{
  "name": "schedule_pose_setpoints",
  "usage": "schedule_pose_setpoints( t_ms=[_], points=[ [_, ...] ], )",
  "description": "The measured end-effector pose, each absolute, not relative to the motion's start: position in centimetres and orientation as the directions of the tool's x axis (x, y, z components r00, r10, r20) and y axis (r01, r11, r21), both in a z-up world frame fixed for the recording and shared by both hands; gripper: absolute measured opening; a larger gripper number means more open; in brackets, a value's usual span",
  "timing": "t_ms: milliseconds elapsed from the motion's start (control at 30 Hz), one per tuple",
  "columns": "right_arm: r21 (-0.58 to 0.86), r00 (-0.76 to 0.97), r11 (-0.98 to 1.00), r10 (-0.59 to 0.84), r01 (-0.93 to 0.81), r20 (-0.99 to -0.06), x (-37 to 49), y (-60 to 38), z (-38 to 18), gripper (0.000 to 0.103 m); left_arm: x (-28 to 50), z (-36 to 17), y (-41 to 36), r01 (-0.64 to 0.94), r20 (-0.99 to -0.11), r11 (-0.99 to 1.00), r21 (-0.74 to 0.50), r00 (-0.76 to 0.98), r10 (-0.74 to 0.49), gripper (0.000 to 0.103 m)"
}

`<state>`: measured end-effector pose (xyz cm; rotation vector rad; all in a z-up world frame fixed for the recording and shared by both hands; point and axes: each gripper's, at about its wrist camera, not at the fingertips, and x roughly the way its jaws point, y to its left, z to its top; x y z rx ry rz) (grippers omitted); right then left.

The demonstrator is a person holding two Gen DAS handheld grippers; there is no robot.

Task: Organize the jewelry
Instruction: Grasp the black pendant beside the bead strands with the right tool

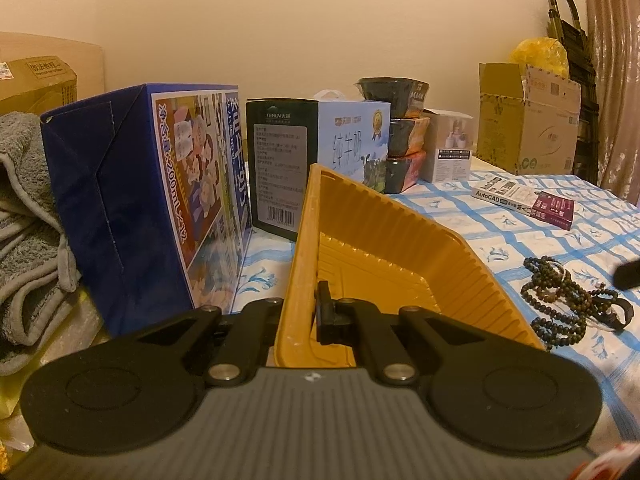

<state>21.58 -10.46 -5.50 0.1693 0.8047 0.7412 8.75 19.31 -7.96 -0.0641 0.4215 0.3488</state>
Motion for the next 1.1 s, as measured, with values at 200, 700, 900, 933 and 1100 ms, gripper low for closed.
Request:
schedule_pose_setpoints(
  t_ms=[200,700,900,933,1100],
  points=[
    [0.382,0.504,0.841,0.536,-0.382,-0.677,21.9,-16.4,-7.4,0.057,8.8,-7.9,19.2,-0.346,-0.413,0.938,0.024,0.851,0.325,0.004],
    [0.366,0.609,0.911,0.402,-0.190,-0.684,24.0,-24.2,-8.6,0.069,9.1,-7.8,18.8,-0.349,-0.420,0.936,0.054,0.842,0.338,0.004],
    [0.287,0.628,0.932,0.362,-0.223,-0.689,24.9,-24.6,-9.7,0.068,9.2,-8.0,18.9,-0.349,-0.427,0.935,0.065,0.837,0.342,0.004],
    [0.282,0.627,0.930,0.367,-0.236,-0.687,25.1,-24.6,-9.8,0.068,9.2,-8.0,18.9,-0.350,-0.428,0.935,0.066,0.836,0.343,0.004],
    [0.253,0.635,0.929,0.369,-0.269,-0.679,25.7,-23.9,-10.1,0.064,9.2,-8.1,19.0,-0.353,-0.432,0.934,0.057,0.835,0.342,0.004]
  ],
)
